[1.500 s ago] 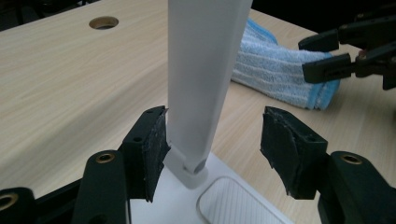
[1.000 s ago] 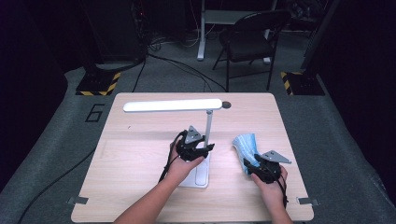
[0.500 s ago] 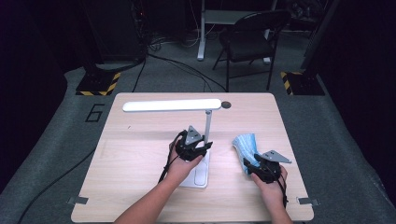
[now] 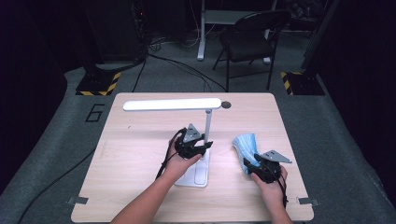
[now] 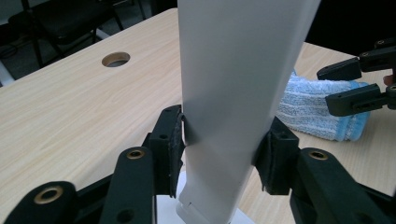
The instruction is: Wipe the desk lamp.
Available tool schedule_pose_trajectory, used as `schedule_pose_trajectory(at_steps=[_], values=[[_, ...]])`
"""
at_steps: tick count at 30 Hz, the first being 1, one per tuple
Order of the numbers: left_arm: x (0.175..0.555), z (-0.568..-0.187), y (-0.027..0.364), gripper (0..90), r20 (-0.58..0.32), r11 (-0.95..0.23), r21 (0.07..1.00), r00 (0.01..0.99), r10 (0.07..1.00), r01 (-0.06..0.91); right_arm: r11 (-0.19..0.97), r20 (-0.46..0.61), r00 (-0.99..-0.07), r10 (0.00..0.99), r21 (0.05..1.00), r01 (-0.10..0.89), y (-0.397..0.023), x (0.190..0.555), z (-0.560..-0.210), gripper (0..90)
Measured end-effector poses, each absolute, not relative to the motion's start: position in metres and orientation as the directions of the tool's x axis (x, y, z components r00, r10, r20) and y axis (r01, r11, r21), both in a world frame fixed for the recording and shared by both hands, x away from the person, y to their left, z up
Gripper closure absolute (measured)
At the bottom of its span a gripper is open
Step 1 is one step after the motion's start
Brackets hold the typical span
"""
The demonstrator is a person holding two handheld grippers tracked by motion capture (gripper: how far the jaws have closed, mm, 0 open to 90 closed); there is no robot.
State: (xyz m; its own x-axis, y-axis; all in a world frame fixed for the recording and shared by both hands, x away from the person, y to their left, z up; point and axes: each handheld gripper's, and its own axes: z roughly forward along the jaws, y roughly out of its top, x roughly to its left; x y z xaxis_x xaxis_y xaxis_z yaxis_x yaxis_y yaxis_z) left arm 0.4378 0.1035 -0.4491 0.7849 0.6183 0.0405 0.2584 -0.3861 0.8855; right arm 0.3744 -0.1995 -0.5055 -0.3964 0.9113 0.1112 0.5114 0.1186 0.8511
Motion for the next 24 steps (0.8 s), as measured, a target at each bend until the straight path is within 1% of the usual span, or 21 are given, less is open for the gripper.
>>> schedule_pose_trajectory(at_steps=[3,6,7,8,10,11,13,17,20,24], values=[[0.443,-0.450,0.106,55.0,0.041,-0.381,0.889,0.784,0.619,0.254,0.120,0.108,-0.397,0.912,0.853,0.508,-0.200,0.375,-0.506,45.6],[0.447,-0.452,0.108,53.6,0.001,-0.345,0.896,0.777,0.629,0.279,0.114,0.107,-0.395,0.912,0.861,0.496,-0.200,0.373,-0.504,45.6],[0.449,-0.452,0.109,53.6,0.013,-0.350,0.897,0.775,0.632,0.270,0.109,0.107,-0.397,0.912,0.867,0.486,-0.200,0.372,-0.502,45.6],[0.449,-0.453,0.109,53.7,-0.012,-0.333,0.897,0.770,0.638,0.290,0.108,0.105,-0.399,0.911,0.873,0.476,-0.200,0.371,-0.501,45.6],[0.453,-0.451,0.111,53.7,0.011,-0.354,0.892,0.769,0.639,0.282,0.109,0.097,-0.396,0.913,0.877,0.467,-0.199,0.369,-0.499,45.6],[0.452,-0.451,0.110,53.6,-0.001,-0.341,0.893,0.760,0.650,0.293,0.107,0.097,-0.397,0.913,0.881,0.460,-0.198,0.368,-0.498,45.6],[0.456,-0.449,0.112,53.6,0.029,-0.371,0.885,0.761,0.649,0.282,0.109,0.085,-0.393,0.915,0.889,0.446,-0.196,0.366,-0.497,45.6],[0.461,-0.449,0.116,51.8,0.015,-0.348,0.888,0.739,0.674,0.300,0.120,0.071,-0.402,0.913,0.895,0.429,-0.193,0.364,-0.495,45.6],[0.464,-0.449,0.119,49.2,0.001,-0.342,0.886,0.738,0.675,0.312,0.126,0.065,-0.407,0.911,0.897,0.425,-0.192,0.363,-0.494,45.6],[0.463,-0.449,0.122,48.3,0.005,-0.340,0.889,0.735,0.678,0.307,0.132,0.057,-0.417,0.907,0.902,0.410,-0.188,0.360,-0.493,45.4]])
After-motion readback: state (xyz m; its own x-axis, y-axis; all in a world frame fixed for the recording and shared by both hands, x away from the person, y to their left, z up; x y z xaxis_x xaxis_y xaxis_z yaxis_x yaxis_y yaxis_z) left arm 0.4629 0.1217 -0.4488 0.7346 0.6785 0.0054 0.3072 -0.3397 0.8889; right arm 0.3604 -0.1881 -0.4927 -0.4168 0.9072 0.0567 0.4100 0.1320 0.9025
